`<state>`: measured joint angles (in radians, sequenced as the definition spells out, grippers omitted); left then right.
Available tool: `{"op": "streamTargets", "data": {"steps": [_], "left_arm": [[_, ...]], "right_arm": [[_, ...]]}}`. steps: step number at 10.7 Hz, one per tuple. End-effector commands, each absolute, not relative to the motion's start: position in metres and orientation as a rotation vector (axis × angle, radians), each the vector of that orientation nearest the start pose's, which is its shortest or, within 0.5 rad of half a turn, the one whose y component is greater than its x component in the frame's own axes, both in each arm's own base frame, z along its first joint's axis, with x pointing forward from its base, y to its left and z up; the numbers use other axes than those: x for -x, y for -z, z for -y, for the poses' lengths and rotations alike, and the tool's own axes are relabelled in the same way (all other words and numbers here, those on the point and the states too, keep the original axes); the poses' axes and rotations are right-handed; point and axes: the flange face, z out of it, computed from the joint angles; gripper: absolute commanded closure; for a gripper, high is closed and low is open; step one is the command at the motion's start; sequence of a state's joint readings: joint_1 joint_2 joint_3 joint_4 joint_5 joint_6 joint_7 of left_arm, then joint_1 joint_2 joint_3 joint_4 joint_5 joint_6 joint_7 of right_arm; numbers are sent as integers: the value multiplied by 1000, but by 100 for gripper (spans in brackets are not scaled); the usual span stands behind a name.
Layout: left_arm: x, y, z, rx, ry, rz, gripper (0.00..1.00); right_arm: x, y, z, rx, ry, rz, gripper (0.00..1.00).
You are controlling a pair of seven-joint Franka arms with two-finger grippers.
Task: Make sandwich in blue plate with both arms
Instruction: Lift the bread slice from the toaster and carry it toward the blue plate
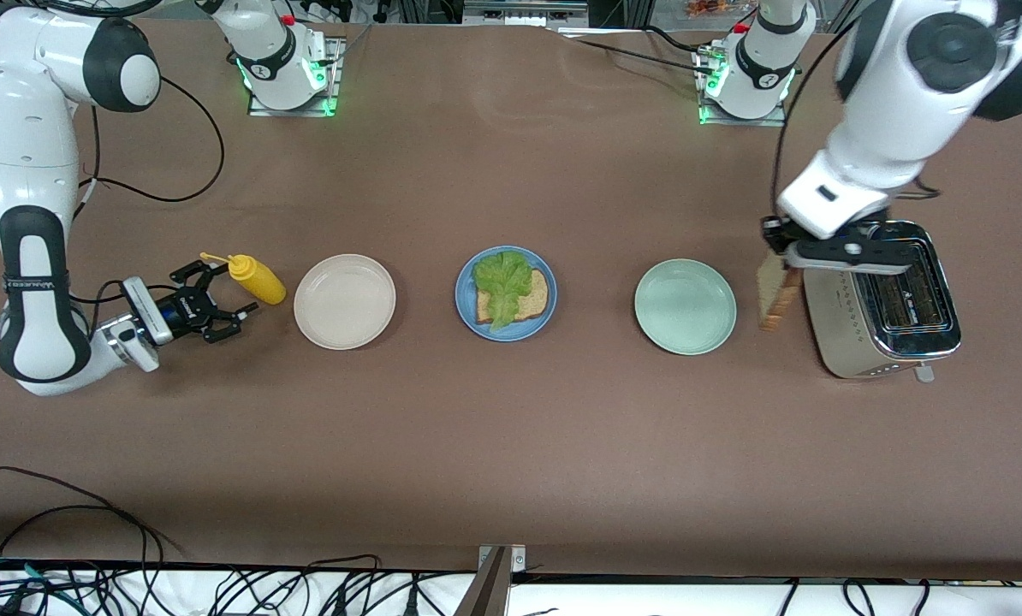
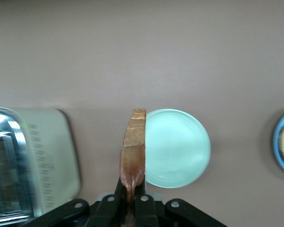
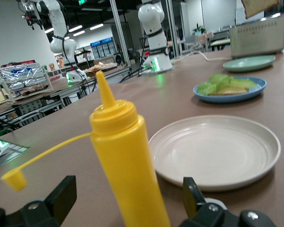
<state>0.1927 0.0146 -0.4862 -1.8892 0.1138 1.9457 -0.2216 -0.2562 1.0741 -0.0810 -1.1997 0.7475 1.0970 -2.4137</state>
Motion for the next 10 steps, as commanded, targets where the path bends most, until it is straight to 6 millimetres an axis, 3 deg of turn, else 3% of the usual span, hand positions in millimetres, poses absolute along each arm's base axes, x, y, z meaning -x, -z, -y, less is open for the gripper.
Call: {"op": "streamTargets", "data": {"steps": [1,2,3,5,7,10], "left_arm": [[-535,-451,242,3147,-57,-122,100],[-529,-438,269,3169,-106,-144,100],[-527,-433,296,3206,-145,-141,100],[-526,-423,343,3289,-248,-127,100],[-530,-417,367,3372,-272,-152,100],[-537,-392,392,3534,-251,-105,100]], "right_arm": [[-644,-165,129,1182,348,1619,0],[-648,-172,134,1276,258,1598,0],[-658,-189,138,1382,194,1598,0],[-663,-203,138,1584,29,1479,0],[-672,-226,136,1794,-95,1313,0],[-676,-250,139,1990,-235,1192,0]]}}
